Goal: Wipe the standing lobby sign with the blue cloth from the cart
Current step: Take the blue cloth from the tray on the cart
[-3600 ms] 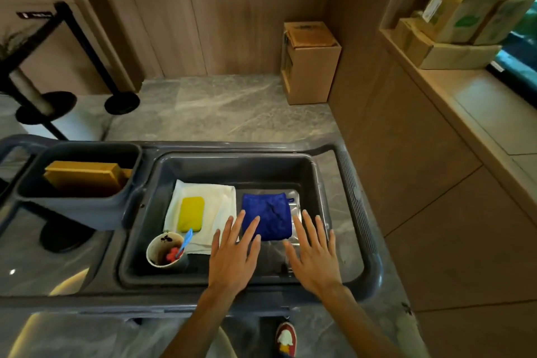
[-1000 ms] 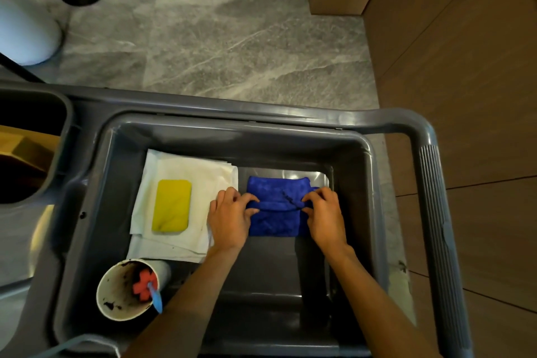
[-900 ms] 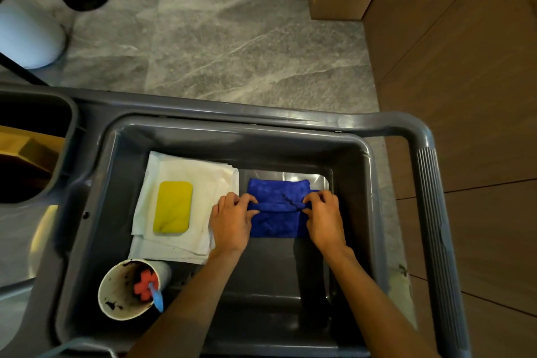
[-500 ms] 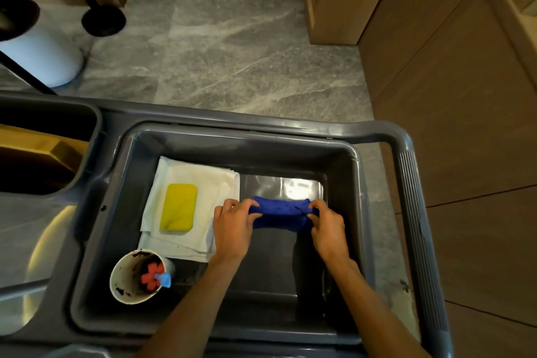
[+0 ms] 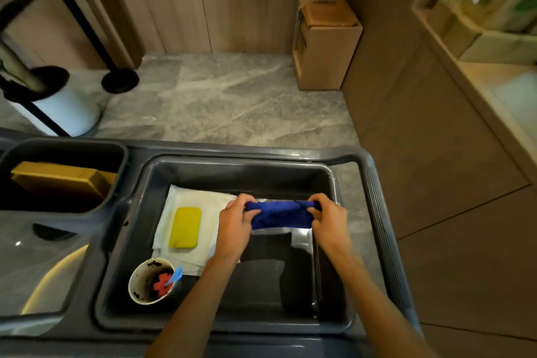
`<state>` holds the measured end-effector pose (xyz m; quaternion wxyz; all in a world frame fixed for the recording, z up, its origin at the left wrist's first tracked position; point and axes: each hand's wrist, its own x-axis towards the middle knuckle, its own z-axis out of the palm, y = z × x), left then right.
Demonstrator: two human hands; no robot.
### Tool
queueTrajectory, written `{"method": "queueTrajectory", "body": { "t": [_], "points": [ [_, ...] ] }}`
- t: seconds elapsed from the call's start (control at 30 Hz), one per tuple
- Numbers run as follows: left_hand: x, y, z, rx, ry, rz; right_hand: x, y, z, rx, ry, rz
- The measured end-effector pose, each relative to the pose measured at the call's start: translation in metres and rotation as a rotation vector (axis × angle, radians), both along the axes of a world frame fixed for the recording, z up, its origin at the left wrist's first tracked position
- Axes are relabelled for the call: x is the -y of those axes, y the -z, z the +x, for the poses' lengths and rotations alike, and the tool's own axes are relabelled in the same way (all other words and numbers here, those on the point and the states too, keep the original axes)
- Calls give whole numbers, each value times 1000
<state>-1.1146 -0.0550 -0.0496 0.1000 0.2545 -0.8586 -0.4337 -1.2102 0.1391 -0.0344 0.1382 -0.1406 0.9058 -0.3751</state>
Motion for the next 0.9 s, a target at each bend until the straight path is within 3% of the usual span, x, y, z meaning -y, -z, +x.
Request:
{"method": "queueTrajectory", "body": {
  "t": [0.33,0.57,0.9],
  "points": [
    [17,-88,-18,-212,-19,-26,-3,-91,-22,-207,-14,-59],
    [30,-156,-27,-290,-50,51,4,-157,-36,-316,-47,-94],
    [52,-235,-27,-352,-116,-36,22,-236,-40,-451,-150,-187]
  ]
}}
